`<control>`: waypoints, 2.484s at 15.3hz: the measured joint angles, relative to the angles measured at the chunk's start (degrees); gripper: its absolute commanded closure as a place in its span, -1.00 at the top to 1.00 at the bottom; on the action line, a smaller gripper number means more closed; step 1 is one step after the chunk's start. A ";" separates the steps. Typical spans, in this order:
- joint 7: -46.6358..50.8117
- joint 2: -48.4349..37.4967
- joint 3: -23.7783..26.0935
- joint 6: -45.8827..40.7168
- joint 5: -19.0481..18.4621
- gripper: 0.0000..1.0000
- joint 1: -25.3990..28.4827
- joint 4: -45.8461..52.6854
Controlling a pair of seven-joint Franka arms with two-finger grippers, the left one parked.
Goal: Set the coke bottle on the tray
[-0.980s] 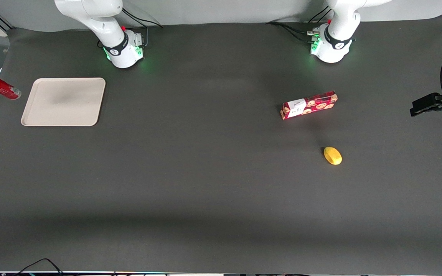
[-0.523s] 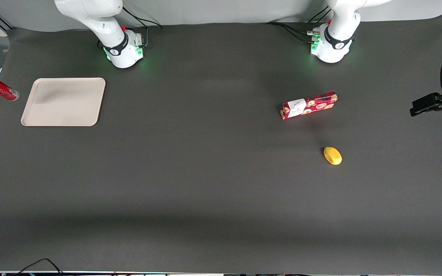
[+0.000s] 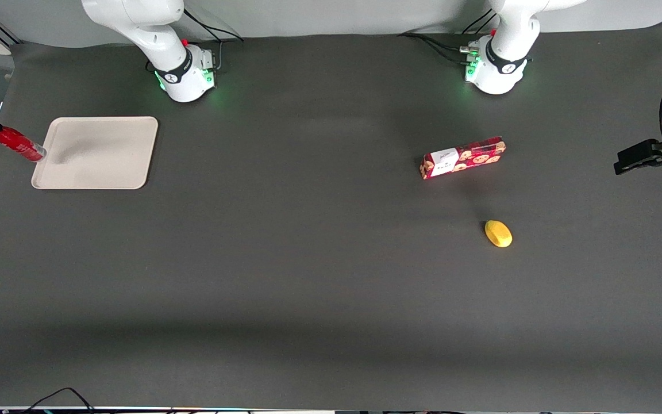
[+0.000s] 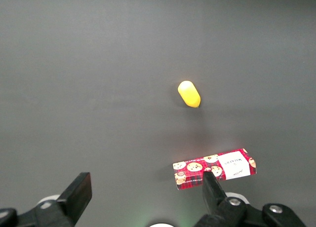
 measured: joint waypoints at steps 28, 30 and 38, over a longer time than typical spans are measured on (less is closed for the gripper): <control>-12.24 7.72 -0.25 -13.24 15.32 1.00 2.67 15.01; -11.13 7.17 3.42 -21.54 15.32 1.00 2.60 22.30; 27.18 -4.03 30.99 -44.77 13.77 1.00 2.38 32.30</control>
